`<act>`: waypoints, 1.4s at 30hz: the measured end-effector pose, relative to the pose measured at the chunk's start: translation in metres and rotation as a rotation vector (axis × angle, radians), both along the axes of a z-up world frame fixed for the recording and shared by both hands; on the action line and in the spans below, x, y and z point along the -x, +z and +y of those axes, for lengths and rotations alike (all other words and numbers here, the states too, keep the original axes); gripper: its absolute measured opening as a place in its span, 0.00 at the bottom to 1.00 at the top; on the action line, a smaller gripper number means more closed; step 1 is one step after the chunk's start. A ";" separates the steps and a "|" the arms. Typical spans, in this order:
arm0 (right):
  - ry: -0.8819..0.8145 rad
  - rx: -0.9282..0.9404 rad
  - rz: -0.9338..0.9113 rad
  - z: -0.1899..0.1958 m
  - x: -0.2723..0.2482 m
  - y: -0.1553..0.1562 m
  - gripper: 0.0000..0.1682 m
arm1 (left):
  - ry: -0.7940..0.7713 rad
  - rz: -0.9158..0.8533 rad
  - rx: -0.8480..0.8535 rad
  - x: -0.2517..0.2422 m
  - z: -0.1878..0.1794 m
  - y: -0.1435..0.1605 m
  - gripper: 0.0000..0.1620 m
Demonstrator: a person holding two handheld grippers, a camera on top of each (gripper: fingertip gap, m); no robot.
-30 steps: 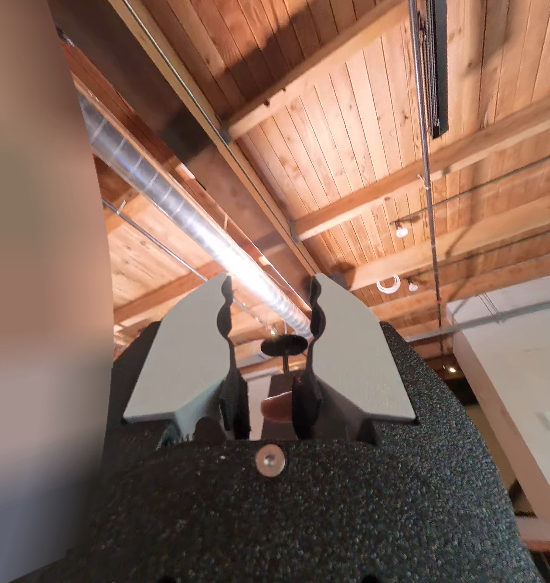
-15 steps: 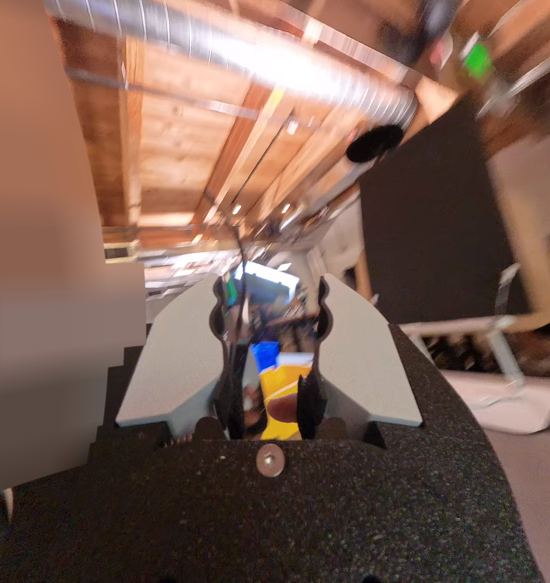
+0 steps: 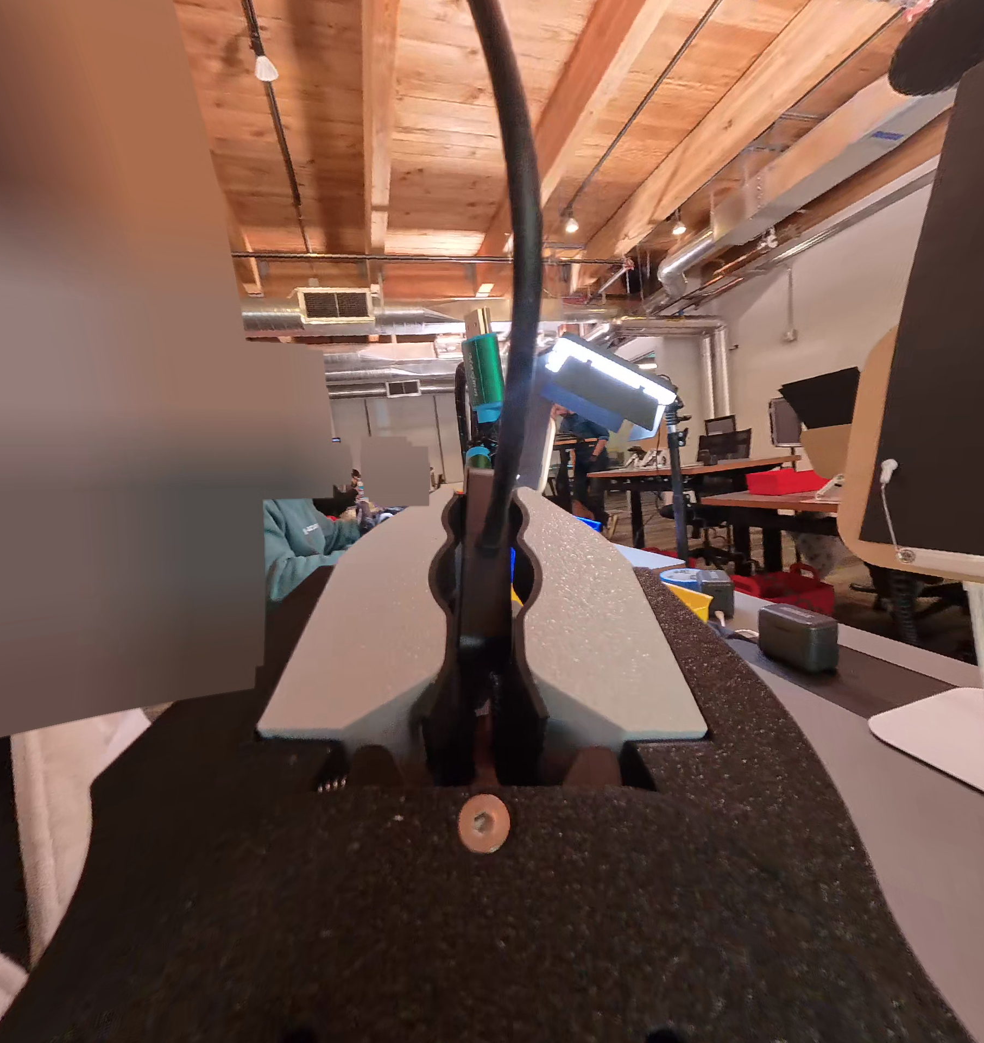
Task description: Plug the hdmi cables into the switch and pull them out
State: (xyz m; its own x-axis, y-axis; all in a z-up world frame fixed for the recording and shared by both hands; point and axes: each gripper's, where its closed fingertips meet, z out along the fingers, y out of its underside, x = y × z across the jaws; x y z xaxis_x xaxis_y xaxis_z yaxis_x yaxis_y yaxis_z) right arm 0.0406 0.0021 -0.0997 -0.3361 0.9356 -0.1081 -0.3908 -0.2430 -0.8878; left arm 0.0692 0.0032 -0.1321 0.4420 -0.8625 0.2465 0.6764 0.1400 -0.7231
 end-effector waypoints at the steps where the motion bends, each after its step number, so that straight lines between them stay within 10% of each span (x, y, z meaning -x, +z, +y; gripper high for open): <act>1: 0.010 0.008 0.007 0.000 -0.002 0.000 0.09 | -0.004 0.014 0.013 -0.002 0.001 -0.001 0.09; 14: -0.227 -0.054 0.087 0.039 -0.045 0.015 0.08 | 0.329 0.577 0.426 0.043 0.000 -0.078 0.27; 25: -0.897 -0.079 -0.144 0.144 -0.151 0.012 0.08 | 0.541 1.044 0.669 0.086 -0.039 -0.155 0.31; 42: -1.174 0.117 -0.389 0.210 -0.238 -0.041 0.08 | 0.510 1.014 0.684 0.080 -0.040 -0.165 0.31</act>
